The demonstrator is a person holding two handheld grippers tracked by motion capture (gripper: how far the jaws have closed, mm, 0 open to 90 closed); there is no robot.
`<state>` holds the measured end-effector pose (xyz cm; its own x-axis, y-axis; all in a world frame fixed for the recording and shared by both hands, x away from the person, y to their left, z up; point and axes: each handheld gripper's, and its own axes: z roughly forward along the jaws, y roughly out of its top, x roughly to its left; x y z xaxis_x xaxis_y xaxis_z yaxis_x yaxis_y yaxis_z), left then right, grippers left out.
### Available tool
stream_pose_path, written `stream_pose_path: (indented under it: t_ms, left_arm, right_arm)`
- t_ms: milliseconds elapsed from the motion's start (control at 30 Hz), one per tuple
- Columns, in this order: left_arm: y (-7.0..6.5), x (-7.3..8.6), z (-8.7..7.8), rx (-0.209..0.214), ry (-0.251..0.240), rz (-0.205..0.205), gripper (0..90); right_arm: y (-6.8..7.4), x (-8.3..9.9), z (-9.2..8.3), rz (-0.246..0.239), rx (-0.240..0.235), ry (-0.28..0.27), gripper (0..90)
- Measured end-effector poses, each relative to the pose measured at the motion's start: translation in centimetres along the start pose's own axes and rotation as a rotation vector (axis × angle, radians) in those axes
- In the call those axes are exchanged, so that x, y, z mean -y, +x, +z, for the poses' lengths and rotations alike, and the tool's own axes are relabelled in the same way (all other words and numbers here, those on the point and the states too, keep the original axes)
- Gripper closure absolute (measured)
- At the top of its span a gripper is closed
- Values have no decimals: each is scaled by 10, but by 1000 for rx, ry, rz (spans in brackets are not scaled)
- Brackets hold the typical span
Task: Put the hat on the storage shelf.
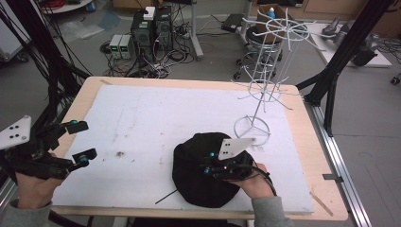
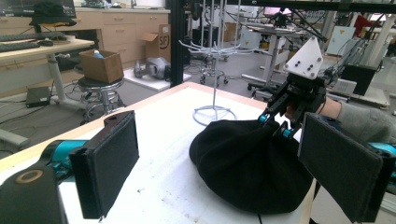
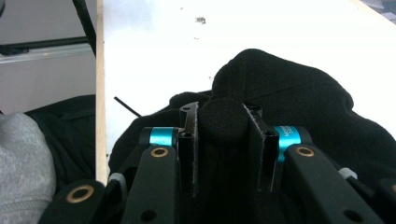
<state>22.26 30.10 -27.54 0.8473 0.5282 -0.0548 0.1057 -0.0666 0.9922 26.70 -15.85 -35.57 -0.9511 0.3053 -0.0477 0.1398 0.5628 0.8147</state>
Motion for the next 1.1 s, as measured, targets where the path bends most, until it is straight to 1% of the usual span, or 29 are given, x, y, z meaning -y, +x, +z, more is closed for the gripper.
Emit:
stream_pose_path:
  t_ms: [133,233,367,433,567,633,667,767,800,833,900,933,967,1000,1033,1100]
  left_arm:
    - [0,0,-1,1,-1,-1,126]
    - [1,0,-1,3,0,0,126]
    - [2,0,-1,1,1,-3,126]
    - [2,1,-1,-1,2,-6,126]
    - [0,0,-2,1,-2,2,127]
    - [1,0,-2,-3,-3,0,127]
    - [1,0,-2,-3,-2,0,127]
    - [1,0,-2,-4,0,0,127]
    - [1,0,-2,-3,-1,0,127]
    - [1,0,-2,-3,-1,0,127]
    - [1,0,-2,-3,-1,-3,127]
    - [2,0,-2,-2,-1,-4,127]
    - [2,0,-2,-2,-1,-5,127]
    - [2,0,-3,-1,-2,-4,127]
    - [2,0,-3,-2,-3,-7,127]
    - [2,0,-3,-3,-3,-6,127]
  right_arm:
    - [1,-3,-2,4,1,-5,701]
    - [4,-10,-8,2,7,-13,703]
    - [5,-19,-17,-4,-2,-47,705]
    - [5,-22,-23,-7,-9,-77,705]
    - [5,-27,-34,-32,2,-115,705]
    - [5,-30,-39,-37,-3,-124,705]
    - [5,-35,-45,-45,-1,-129,705]
    - [5,-40,-49,-54,-4,-130,705]
    - [6,-47,-55,-59,-15,-135,705]
    - [6,-51,-57,-60,-26,-137,705]
    - [6,-54,-59,-63,-31,-139,705]
    - [6,-59,-62,-71,-38,-144,705]
    - [5,-66,-66,-72,-58,-138,705]
    - [5,-66,-66,-72,-58,-138,705]
    - [4,-75,-70,-79,-80,-139,705]
    - [3,-78,-70,-87,-86,-140,705]
